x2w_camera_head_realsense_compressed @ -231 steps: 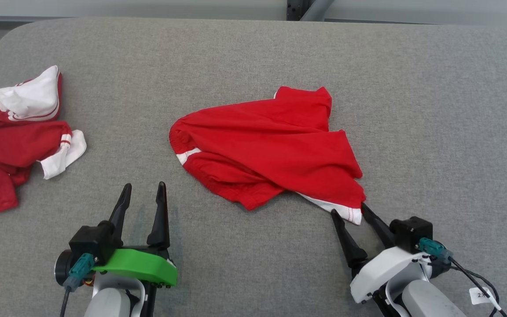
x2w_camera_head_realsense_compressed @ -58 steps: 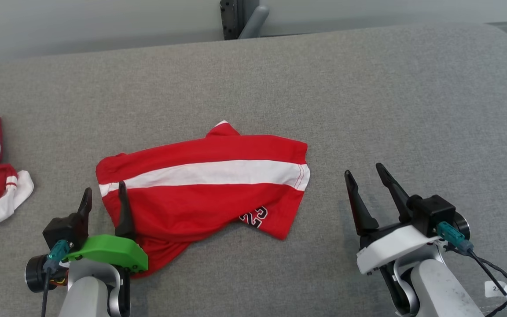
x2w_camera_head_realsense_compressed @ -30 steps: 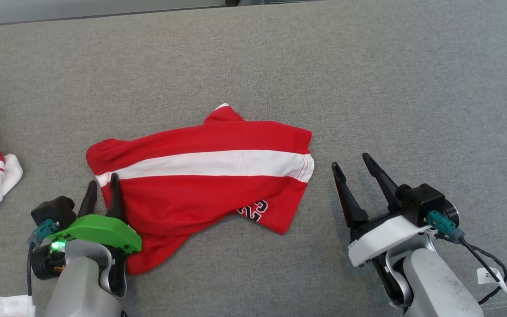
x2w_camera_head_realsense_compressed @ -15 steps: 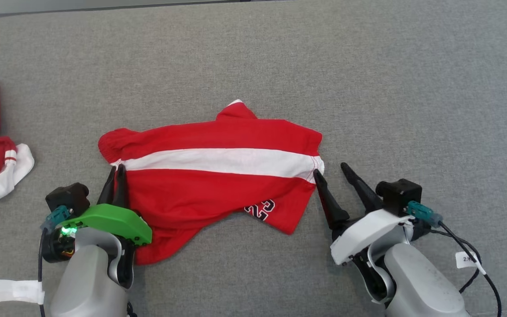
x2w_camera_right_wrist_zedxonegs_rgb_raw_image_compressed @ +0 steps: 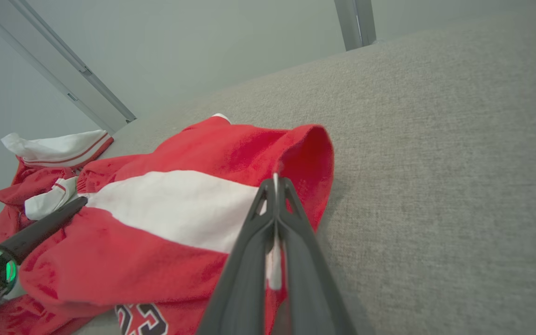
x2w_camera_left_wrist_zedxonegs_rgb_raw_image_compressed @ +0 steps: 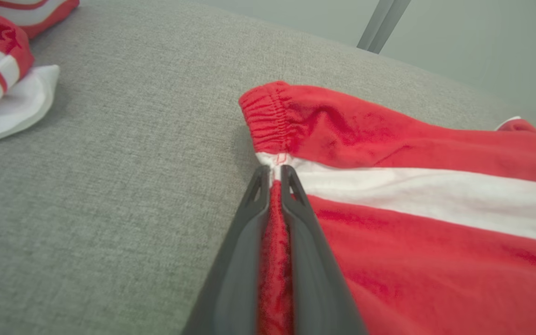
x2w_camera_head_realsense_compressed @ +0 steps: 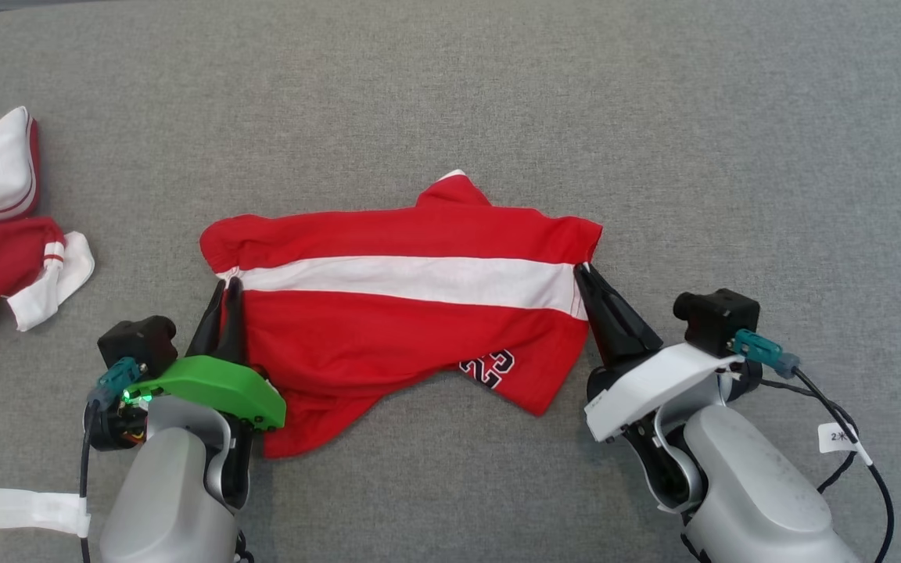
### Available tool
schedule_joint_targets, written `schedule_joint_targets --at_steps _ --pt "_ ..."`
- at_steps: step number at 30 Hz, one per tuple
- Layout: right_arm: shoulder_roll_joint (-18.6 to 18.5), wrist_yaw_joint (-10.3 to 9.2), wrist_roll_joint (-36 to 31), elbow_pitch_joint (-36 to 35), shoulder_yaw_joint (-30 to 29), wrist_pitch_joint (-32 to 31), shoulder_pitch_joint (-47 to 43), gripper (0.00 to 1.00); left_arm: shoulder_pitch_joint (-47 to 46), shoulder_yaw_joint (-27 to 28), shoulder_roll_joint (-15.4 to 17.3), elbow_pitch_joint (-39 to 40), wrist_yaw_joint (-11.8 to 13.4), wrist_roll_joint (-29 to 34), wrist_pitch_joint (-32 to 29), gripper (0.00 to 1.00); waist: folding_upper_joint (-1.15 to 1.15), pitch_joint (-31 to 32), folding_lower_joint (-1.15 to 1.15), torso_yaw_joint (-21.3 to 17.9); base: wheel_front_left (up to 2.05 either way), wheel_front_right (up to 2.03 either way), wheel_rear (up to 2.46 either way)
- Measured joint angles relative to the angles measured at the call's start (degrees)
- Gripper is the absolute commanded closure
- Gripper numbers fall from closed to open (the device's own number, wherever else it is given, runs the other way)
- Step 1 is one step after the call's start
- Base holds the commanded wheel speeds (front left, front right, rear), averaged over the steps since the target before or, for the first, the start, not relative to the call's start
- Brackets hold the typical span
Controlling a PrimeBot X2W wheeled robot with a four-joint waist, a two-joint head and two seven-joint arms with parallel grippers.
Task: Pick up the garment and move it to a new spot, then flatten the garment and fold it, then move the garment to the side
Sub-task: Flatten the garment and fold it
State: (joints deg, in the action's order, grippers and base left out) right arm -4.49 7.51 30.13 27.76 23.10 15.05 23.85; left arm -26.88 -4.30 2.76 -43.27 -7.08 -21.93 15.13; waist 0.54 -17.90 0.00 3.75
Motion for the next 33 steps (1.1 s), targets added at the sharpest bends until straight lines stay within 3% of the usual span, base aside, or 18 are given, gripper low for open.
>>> schedule_joint_targets --at_steps 11,15,17,21,25,33 --pt "-1.77 0.00 1.37 -10.61 -3.39 0.00 -1.63 1.00 1.28 0.53 0.57 10.20 -0.07 4.19 -0.01 1.00 0.00 6.11 0.00 -0.58 0.00 0.00 0.00" --pt "-3.31 0.00 1.44 -12.84 -4.94 0.00 4.17 1.00 -4.18 -2.29 4.21 12.54 -0.23 5.30 -0.01 1.00 0.00 9.80 0.00 -0.79 0.00 0.00 0.00" --pt "-4.70 0.00 1.22 -13.40 -5.75 0.01 9.31 1.00 -10.19 -5.60 7.24 13.79 -0.30 4.48 -1.03 1.00 0.00 12.43 0.00 -0.94 0.00 0.00 0.00" --pt "-6.08 0.00 1.62 -13.95 -5.68 0.01 14.21 1.00 -16.14 -8.29 10.25 17.05 -0.32 1.20 -3.58 1.00 0.00 15.25 0.00 -1.07 0.00 0.00 0.00" --pt "-7.70 0.00 3.79 -14.91 -4.65 0.00 15.74 1.00 -17.72 -9.77 11.60 21.26 -0.32 -3.70 -7.31 1.00 0.00 16.92 0.00 -1.12 0.00 0.00 0.00" --pt "-12.24 0.00 5.89 -18.17 -3.87 -3.09 18.50 1.00 -17.73 -10.29 15.78 30.21 0.03 -5.97 -14.16 1.00 0.00 14.14 0.00 -1.24 0.00 0.00 0.00"
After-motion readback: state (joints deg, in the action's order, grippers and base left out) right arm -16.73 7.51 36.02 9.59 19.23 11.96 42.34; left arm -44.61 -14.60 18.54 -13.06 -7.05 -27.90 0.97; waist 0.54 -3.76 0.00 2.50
